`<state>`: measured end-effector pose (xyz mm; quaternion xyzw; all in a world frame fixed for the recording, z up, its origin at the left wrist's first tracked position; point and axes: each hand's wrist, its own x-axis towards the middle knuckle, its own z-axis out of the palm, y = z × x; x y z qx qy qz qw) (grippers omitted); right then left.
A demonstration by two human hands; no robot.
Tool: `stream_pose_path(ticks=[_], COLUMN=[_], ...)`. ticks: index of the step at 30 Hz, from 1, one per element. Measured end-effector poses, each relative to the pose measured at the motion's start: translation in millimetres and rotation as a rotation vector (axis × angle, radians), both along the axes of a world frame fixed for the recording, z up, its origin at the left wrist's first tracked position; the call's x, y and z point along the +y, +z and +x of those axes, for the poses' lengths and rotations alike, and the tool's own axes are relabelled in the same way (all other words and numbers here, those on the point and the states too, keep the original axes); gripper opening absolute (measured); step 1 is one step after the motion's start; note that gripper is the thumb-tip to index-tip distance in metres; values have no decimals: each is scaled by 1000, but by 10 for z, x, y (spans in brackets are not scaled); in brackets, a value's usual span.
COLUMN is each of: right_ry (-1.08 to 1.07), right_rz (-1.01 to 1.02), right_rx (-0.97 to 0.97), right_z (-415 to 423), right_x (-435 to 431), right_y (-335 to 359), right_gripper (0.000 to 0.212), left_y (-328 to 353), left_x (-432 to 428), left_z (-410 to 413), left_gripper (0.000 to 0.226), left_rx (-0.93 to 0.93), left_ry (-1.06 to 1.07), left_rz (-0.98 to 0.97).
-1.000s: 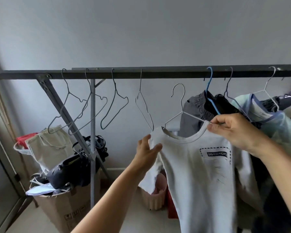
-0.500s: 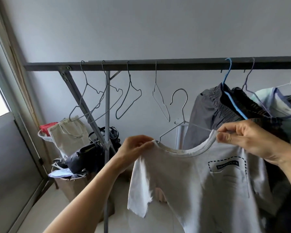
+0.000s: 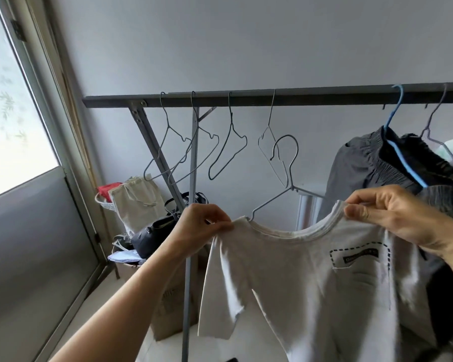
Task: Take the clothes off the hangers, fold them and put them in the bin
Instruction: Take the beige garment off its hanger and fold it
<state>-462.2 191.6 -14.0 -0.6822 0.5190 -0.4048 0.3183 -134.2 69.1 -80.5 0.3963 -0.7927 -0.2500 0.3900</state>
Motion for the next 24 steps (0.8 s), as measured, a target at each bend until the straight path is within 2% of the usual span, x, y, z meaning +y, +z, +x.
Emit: stream_pose_path(ticks=[5, 8, 13, 15, 18, 20, 24], right_ry=[22, 24, 6, 13, 37, 45, 64], right_rz=[-8, -15, -22, -4, 42, 50, 32], right_rx=[-12, -27, 16, 39, 64, 71, 39], right_z=[71, 95, 113, 120, 204, 270, 403], right_x=[-55, -91, -122, -136, -150, -162, -195], right_y=[19, 3, -27, -36, -27, -46, -82], right_gripper=[66, 52, 51, 43, 24, 21, 21], left_y=[55, 83, 118, 168, 241, 297, 420], left_x=[18, 8, -6, -3, -13, 28, 239], left_z=[86, 113, 173, 181, 162, 120, -20], left_gripper=[13, 18, 12, 6, 18, 16, 16], left_rx=[-106, -210, -372, -384, -440, -382, 89], left_ry=[54, 103, 100, 116, 140, 103, -29], left_rz=[-120, -167, -217, -253, -293, -308, -143])
